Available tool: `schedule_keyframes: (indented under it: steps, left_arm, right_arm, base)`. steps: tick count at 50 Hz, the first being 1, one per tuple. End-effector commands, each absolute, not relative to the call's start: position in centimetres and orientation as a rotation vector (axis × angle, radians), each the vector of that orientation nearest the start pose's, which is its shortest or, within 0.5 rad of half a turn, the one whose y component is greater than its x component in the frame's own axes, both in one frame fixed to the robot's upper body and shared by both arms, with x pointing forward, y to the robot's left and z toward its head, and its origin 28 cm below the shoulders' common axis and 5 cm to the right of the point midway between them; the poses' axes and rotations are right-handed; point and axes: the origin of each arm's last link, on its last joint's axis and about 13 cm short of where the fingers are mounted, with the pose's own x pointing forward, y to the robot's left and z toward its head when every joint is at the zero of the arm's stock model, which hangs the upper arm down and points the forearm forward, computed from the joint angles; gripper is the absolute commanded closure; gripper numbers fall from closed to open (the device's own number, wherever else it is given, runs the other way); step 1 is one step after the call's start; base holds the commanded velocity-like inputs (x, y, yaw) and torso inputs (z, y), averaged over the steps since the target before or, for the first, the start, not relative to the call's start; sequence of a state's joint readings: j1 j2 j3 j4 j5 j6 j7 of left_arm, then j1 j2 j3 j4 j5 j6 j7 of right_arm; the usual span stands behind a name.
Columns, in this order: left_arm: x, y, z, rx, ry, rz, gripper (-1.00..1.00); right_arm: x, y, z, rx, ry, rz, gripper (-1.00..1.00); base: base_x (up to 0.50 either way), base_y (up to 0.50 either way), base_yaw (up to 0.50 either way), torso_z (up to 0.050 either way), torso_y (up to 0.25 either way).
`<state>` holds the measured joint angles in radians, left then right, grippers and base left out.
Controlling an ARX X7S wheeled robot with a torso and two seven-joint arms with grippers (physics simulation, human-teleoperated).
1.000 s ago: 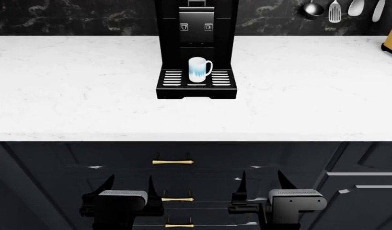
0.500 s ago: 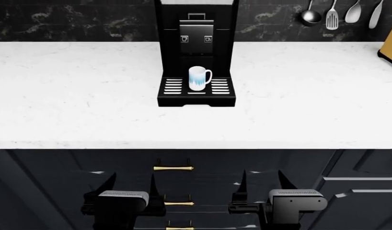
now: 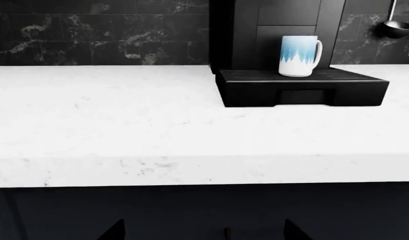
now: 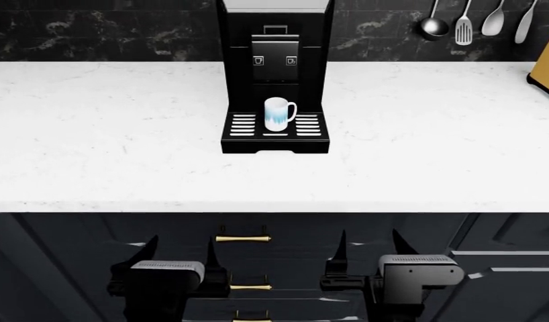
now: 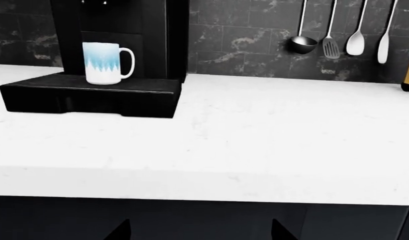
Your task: Press the button on the coffee machine to serve coffee.
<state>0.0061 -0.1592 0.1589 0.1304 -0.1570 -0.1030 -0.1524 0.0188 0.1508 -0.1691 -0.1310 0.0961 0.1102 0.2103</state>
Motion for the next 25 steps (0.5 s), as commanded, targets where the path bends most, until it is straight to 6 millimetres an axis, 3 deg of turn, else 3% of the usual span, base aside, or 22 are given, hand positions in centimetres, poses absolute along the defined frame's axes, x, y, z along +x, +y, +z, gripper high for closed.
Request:
schedule_keyframes:
  steps: [1, 8, 12, 20, 25]
  left_arm:
    - [20.5, 20.2, 7.2, 0.038, -0.035, -0.069, -1.0]
    - [21.4, 21.1, 10.7, 0.049, -0.049, -0.064, -1.0]
    - [22.6, 21.7, 12.0, 0.034, -0.001, -0.05, -1.0]
    - [24.4, 23.2, 14.4, 0.077, -0.013, -0.016, -1.0]
    - [24.8, 24.1, 13.9, 0.058, 0.0, 0.007, -1.0]
  right_arm:
    - [21.3, -9.7, 8.0, -0.084, -0.077, -0.024, -1.0]
    - [21.7, -10.6, 12.5, -0.09, -0.129, -0.016, -1.0]
    - [22.0, -11.6, 14.0, -0.119, -0.137, -0.024, -1.0]
    - [22.5, -13.5, 15.5, -0.098, -0.156, -0.035, -1.0]
    - [22.5, -14.3, 15.5, -0.073, -0.141, -0.035, -1.0]
  base:
    - [0.0, 0.0, 0.0, 0.0, 0.0]
    - [0.0, 0.0, 0.0, 0.0, 0.0]
    - [0.0, 0.0, 0.0, 0.0, 0.0]
    - [0.0, 0.0, 0.0, 0.0, 0.0]
    - [0.0, 0.0, 0.0, 0.0, 0.0]
